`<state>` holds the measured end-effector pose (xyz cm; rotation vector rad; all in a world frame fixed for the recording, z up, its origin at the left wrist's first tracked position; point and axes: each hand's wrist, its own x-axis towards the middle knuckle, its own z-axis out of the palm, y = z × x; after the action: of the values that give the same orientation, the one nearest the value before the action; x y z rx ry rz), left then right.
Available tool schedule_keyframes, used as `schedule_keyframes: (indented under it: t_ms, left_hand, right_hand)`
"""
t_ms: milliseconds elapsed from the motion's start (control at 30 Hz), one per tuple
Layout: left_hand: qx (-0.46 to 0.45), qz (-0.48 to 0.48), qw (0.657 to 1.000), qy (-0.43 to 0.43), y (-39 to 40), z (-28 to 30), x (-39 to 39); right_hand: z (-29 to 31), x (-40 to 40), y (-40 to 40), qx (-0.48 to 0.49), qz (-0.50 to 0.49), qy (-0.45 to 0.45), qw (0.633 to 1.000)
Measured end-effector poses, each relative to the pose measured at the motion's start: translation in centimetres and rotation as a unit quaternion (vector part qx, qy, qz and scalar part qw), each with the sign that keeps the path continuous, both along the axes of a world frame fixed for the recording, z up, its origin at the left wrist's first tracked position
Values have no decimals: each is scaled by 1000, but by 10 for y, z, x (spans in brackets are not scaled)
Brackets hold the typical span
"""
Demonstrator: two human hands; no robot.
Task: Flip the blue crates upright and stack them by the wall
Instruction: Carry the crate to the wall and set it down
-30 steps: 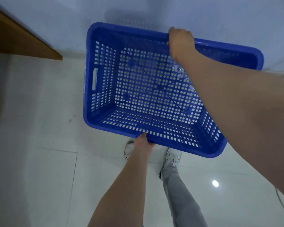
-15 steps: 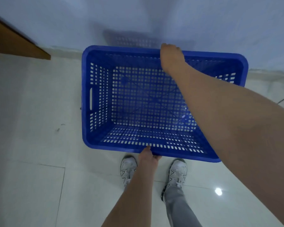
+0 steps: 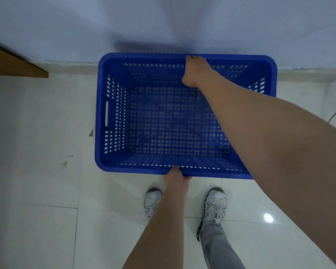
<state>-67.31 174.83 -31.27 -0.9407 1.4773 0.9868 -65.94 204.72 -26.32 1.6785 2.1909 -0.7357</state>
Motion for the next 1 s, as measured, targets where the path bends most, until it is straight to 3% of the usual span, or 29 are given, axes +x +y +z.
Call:
schedule_keyframes:
  t_ms: [133, 233, 333, 367, 433, 467, 500, 600, 700, 800, 1000]
  left_hand:
    - [2, -24, 1000, -11, 22, -5, -6]
    - [-4, -88, 996, -34, 24, 8, -8]
    - [-38, -278, 958, -65, 21, 28, -24]
    - [-66, -397, 915, -35, 21, 33, -34]
    - [-119, -624, 764, 111, 24, 40, -56]
    - [-130, -690, 685, 194, 30, 45, -68]
    - [-131, -717, 633, 262, 41, 49, -80]
    - [-114, -712, 556, 414, 83, 58, -119]
    - [-113, -702, 500, 495, 108, 46, -161]
    - [-157, -692, 493, 504, 119, 31, -200]
    - [-151, -650, 612, 424, 114, -1, -234]
  right_hand:
    - [5, 31, -15, -10, -67, 54, 996]
    - [3, 74, -29, -10, -110, 33, 993]
    - [4, 110, -43, -19, -153, 38, 987]
    - [2, 121, -48, -20, -166, 37, 985]
    - [1, 141, -59, -23, -185, 30, 982]
    - [1, 150, -65, -24, -192, 24, 981]
    - [-1, 160, -71, -22, -202, 14, 979]
    - [-2, 181, -81, -3, -237, -28, 971]
    - [-8, 198, -86, 29, -273, -41, 961]
    - [-21, 209, -86, 33, -348, -33, 936]
    - [-47, 213, -83, -17, -430, -1, 903]
